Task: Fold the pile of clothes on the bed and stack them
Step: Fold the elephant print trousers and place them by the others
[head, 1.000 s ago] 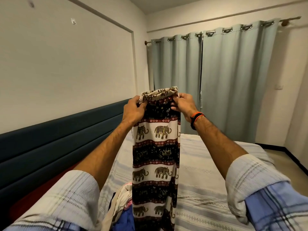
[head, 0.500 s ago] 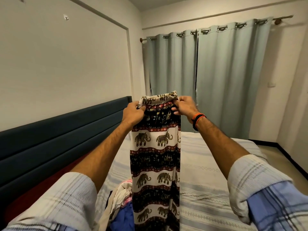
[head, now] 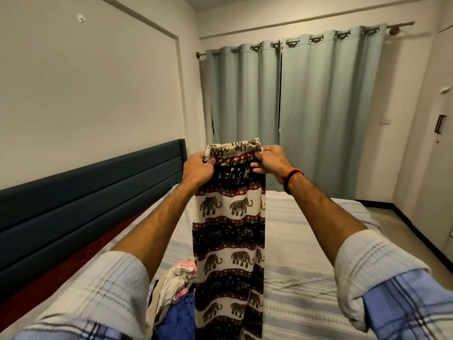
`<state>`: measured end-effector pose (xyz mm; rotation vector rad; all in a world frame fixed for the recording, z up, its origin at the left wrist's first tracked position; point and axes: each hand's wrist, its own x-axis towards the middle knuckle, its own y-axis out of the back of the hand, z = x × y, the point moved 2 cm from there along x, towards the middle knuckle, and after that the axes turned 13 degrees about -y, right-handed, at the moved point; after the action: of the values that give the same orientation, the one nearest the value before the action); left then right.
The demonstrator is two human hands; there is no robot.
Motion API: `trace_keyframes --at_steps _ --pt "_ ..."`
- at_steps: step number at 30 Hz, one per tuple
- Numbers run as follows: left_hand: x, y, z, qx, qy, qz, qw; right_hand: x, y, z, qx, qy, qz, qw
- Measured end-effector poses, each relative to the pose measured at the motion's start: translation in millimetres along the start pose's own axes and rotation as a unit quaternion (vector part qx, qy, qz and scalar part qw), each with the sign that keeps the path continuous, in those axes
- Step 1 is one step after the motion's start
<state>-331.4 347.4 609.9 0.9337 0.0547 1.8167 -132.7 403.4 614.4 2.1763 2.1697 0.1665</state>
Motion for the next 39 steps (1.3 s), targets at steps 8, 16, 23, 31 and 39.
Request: trace_keyframes --at_steps 8,16,23,31,39 --pt "5 -17 3 -0.042 -0.013 -0.026 0.999 -13 25 -2 -0.023 0.012 0.032 0.999" --pt "16 -37 21 -0.092 -0.053 -0.084 0.991 -40 59 -6 -0.028 0.017 0.107 0.994" --pt "6 -60 37 -0.13 -0.069 -0.135 0.98 -73 86 1 -0.033 0.005 0.167 0.985" --pt "5 -48 108 -0.129 -0.119 -0.106 0.979 -109 124 -44 -0.012 0.061 0.19 0.98" --pt "-36 -58 137 -0.134 -0.097 -0.116 0.979 -136 160 -36 -0.027 0.053 0.176 0.983"
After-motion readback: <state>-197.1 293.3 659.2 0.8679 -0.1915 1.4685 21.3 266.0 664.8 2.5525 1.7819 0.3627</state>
